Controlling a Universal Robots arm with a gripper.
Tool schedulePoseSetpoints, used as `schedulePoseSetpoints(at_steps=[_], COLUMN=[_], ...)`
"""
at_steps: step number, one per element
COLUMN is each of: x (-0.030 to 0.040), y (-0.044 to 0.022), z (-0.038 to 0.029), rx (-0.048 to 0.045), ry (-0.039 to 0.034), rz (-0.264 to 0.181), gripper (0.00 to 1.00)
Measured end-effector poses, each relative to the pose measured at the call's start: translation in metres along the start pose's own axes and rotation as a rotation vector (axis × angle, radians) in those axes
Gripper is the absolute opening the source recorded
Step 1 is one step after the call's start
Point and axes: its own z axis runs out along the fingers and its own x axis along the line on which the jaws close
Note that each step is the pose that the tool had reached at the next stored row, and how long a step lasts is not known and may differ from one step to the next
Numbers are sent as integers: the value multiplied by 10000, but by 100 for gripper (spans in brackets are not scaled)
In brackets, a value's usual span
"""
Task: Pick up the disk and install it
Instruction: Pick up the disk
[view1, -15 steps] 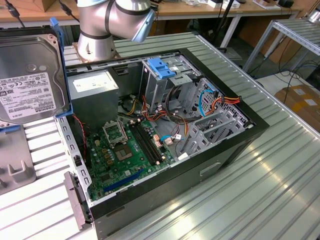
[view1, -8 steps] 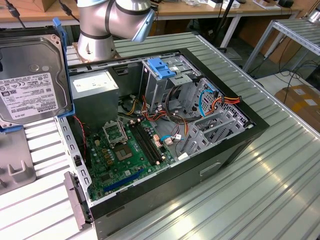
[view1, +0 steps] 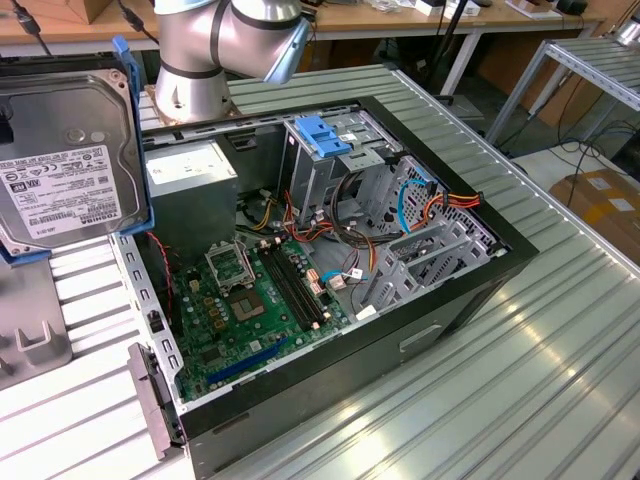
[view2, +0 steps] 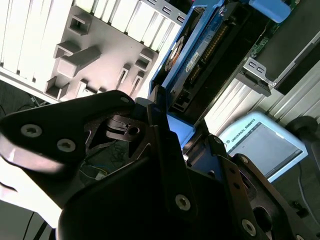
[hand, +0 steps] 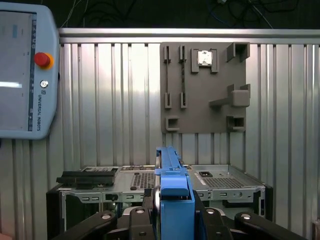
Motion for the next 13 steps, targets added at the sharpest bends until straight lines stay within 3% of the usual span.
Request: schedulePoseSetpoints(at_steps=[13], x=[28], y=[-66], z=[1], rx=[0], ry=[0], rz=[1], gripper=[37])
